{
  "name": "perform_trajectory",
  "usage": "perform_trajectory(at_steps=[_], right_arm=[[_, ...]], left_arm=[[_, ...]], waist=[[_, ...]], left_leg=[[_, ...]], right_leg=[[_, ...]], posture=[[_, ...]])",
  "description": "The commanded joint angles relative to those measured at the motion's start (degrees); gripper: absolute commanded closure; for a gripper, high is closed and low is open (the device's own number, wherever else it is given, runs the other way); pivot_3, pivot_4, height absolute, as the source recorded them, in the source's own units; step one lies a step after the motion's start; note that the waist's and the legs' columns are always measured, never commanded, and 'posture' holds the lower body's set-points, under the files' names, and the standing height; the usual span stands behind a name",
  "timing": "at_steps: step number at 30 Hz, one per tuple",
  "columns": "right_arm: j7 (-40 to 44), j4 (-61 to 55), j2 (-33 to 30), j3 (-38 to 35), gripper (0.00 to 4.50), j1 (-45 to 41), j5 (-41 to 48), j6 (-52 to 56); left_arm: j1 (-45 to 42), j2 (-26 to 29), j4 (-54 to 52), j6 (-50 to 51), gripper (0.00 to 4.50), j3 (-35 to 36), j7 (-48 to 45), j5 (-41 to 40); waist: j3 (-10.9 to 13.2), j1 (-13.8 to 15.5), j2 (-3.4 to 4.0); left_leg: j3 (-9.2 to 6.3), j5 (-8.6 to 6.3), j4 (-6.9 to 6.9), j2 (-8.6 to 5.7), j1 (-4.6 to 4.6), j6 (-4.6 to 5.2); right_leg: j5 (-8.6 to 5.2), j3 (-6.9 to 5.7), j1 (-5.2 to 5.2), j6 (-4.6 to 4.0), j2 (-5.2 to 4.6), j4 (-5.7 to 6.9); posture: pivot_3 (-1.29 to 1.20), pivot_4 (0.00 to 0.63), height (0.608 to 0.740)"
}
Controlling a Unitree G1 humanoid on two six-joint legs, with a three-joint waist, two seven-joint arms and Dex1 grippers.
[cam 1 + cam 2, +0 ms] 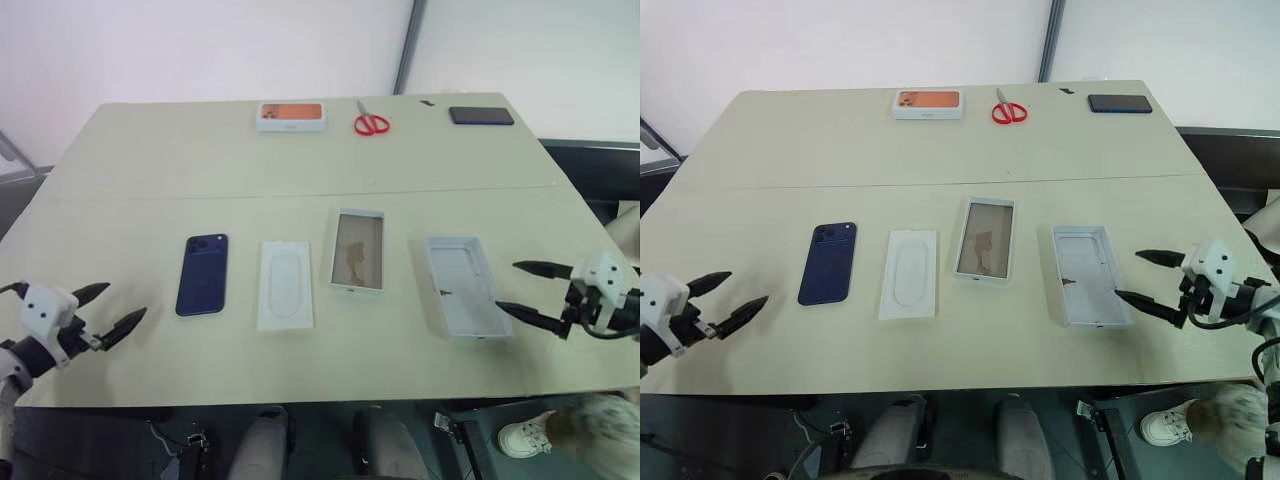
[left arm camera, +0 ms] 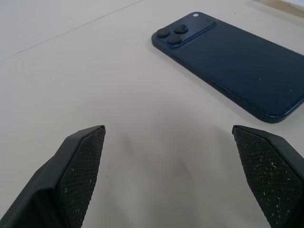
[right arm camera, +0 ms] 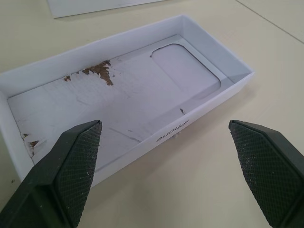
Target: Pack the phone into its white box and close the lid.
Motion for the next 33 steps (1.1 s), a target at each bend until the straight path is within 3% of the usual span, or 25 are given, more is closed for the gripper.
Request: perform_trajectory(at_steps=[1, 22, 33], right_arm=[[-0.9, -3.57, -0.61, -1.68, 0.03, 0.09, 1.35, 1.13], [-4.3, -9.09, 2.81, 1.77, 0.03, -4.29, 0.69, 4.59], [-5.32, -13.18, 4.06, 4.82, 0.03, -8.43, 0.54, 6.7]], left_arm=[[0.59, 0.6, -1.92, 1.18, 0.0, 2.1, 0.37, -1.21], [-1.73, -0.36, -5.24, 4.12, 0.0, 0.52, 0.89, -0.93], [-3.55, 0.26, -13.89, 19.52, 0.0, -0.97, 3.95, -4.88]], waist=[[0.0, 0.04, 0.0], [0.0, 0.06, 0.0], [0.0, -0.1, 0.0]], left_leg=[[0.0, 0.0, 0.0, 0.0, 0.0, 0.0], [0.0, 0.0, 0.0, 0.0, -0.01, 0.0], [-0.01, 0.0, 0.01, -0.01, -0.02, 0.0]], right_leg=[[0.0, 0.0, 0.0, 0.0, 0.0, 0.0], [0.03, 0.0, 0.0, 0.05, 0.0, -0.01], [0.08, 0.0, -0.01, 0.14, 0.0, -0.01]], posture=[[0.0, 0.15, 0.74], [0.0, 0.15, 0.74], [0.0, 0.15, 0.74]])
